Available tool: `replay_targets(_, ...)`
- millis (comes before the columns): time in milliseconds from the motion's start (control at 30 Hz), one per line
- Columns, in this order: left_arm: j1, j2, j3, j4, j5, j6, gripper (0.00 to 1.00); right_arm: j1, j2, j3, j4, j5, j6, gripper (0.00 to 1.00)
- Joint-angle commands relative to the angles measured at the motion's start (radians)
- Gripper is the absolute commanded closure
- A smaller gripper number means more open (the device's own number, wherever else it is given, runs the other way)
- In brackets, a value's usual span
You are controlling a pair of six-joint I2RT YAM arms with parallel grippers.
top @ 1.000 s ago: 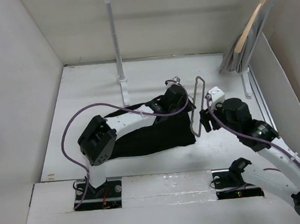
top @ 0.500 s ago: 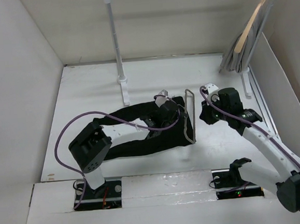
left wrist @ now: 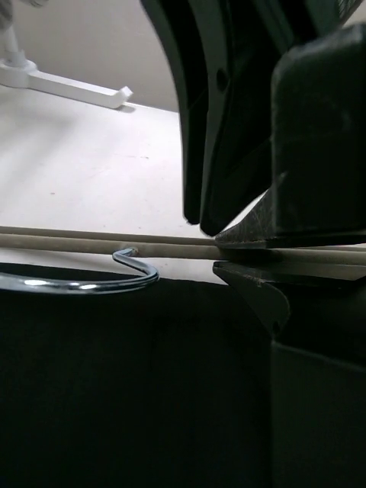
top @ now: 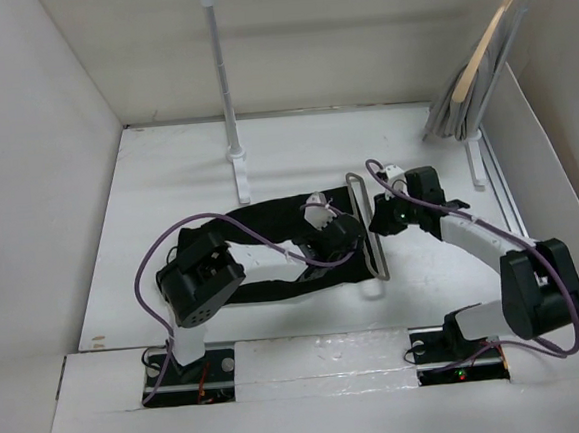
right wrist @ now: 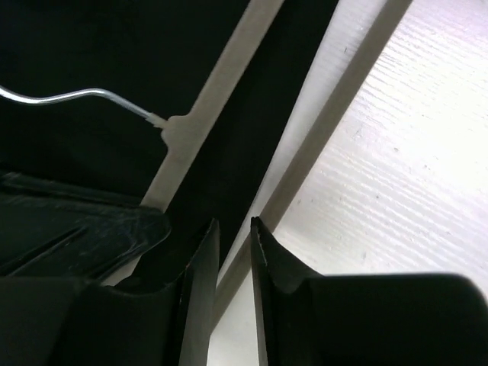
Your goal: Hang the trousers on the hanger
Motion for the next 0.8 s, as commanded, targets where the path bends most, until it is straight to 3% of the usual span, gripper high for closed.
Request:
replay_targets(0, -0.004, 0.017, 0.004, 0.008, -0.098, -0.066, 1.0, -0.022, 0.038, -0.022, 0.164, -0.06, 0.006, 0.7)
replay_targets(133, -0.014, 0.07, 0.021, 0.004, -0.105, -0.086, 1.0, -0.05, 0.104, -0.008, 0.196, -0.08, 0.006, 0.63)
replay_targets(433, -0.023, 0.124, 0.023, -0.035, -0.095, -0.14, 1.0, -0.059, 0.225, 0.02, 0.251, -0.132, -0.026, 0.6)
replay_targets(533, -0.023, 0.121, 0.026, -0.042, -0.095, -0.139, 1.0, -0.059, 0.187, 0.009, 0.247, -0.123, -0.028, 0.64)
replay_targets(667, -0.023, 0.118, 0.035, -0.062, -0.1, -0.128, 1.0, -0.059, 0.159, 0.024, 0.233, -0.097, -0.026, 0.56)
replay_targets(733, -0.023, 0.121, 0.037, -0.067, -0.098, -0.126, 1.0, -0.059, 0.19, 0.035, 0.228, -0.127, -0.026, 0.56)
replay_targets(767, -0.023, 0.121, 0.03, -0.068, -0.094, -0.129, 1.0, -0.059, 0.202, 0.026, 0.238, -0.137, -0.02, 0.63)
